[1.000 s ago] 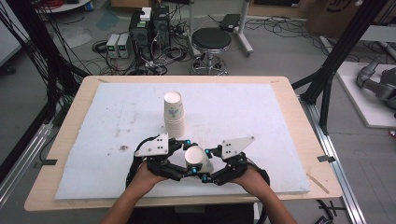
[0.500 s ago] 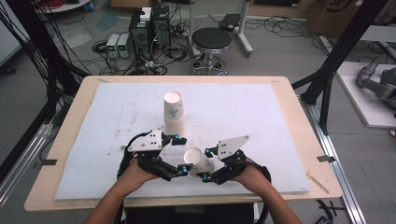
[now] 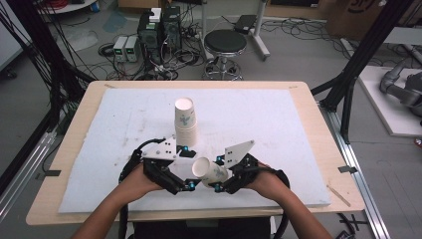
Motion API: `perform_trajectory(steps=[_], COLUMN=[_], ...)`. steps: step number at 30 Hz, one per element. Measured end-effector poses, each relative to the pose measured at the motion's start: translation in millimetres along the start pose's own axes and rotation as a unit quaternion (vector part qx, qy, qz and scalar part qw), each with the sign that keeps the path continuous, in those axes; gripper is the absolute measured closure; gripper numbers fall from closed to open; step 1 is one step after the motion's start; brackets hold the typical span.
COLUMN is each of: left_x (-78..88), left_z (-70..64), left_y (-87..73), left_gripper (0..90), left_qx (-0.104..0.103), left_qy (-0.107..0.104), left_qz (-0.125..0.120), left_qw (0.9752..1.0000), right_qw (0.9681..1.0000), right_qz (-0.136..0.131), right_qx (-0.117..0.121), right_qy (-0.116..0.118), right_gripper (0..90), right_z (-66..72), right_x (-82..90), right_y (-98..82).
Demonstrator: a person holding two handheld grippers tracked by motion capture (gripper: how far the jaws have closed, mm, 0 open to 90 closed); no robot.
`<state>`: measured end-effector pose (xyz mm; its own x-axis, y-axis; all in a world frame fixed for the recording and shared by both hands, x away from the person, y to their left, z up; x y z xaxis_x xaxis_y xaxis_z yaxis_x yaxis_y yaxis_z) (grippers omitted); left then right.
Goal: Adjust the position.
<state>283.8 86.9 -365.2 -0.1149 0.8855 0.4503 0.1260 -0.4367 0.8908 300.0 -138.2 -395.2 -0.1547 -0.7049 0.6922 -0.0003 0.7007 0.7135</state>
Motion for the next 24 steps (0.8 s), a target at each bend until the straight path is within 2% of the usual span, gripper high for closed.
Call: perform_trajectory(steps=[2,6,9,17,24], left_x=[-1.5,-5.3,-8.9,-19.7,-22.2], left_z=[0.6,0.3,0.1,-0.4,0.2], left_y=[-0.6,-4.9,-8.1,-10.7,-10.6], left_gripper=[16.3,16.5,16.5,17.4,24.2], left_qx=[-0.005,-0.003,-0.003,-0.002,-0.002], left_qy=[-0.002,-0.005,-0.006,-0.016,-0.024], left_qz=[0.013,0.019,0.035,0.058,0.077], left_qw=[0.9999,0.9998,0.9993,0.9982,0.9968], right_qw=[1.0000,0.9997,0.9985,0.9971,0.9961], right_qz=[0.004,0.019,0.049,0.067,0.080], right_qx=[0.004,0.016,0.026,0.036,0.038], right_qy=[0.000,0.000,-0.001,0.001,0.009], right_gripper=[36.3,36.4,36.3,36.2,36.2], right_z=[0.6,3.8,6.9,10.2,12.7], right_x=[-1.0,-6.6,-13.3,-19.1,-21.2], right_y=[1.3,4.0,3.0,7.2,10.0])
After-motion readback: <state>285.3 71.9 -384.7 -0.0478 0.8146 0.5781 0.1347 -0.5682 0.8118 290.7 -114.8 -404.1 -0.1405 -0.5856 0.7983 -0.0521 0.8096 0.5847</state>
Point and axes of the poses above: each handheld gripper's, and its own axes: x roughly backward along the jaws, y roughly out of its top, z roughly to its left, the point moved 2 cm from there along -x, roughly forward along the jaws, and after that the axes turned 3 degrees about -y, right-handed, at the moved point
